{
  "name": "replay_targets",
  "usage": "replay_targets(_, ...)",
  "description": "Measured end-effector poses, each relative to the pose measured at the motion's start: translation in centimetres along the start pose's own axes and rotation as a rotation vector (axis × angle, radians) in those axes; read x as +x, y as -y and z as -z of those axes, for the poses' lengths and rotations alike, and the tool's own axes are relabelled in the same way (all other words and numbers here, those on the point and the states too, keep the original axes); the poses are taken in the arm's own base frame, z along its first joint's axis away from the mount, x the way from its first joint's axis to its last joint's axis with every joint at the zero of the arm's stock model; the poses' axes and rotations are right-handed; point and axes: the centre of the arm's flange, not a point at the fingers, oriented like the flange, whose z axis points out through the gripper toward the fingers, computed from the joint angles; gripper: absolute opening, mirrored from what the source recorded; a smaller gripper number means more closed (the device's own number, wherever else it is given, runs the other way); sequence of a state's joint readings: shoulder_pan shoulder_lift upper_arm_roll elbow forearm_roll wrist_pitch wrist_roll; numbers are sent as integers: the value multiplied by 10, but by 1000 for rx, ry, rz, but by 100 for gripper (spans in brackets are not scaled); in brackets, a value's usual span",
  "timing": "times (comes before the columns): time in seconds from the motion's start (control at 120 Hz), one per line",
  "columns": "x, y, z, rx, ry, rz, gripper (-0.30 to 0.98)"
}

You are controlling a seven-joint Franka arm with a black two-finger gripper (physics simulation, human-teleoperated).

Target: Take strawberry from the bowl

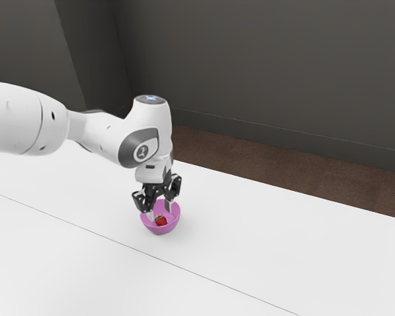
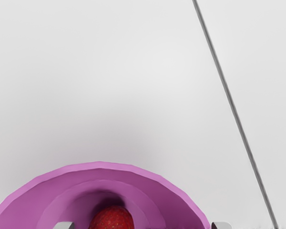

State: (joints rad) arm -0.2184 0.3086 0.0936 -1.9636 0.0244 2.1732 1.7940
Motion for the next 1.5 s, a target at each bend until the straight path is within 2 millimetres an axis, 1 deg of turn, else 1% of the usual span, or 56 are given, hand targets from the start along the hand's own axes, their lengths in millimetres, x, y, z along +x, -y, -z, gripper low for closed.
replay_targets(0.533, -2, 8, -20, 13, -2, -65, 35)
replay_targets(0.933, -9, 11, -26, 17, 0, -89, 35)
replay_targets(1.1, -15, 11, -34, 11, -3, -94, 35)
replay_targets(1.5, -17, 14, -47, 13, -1, -117, 35)
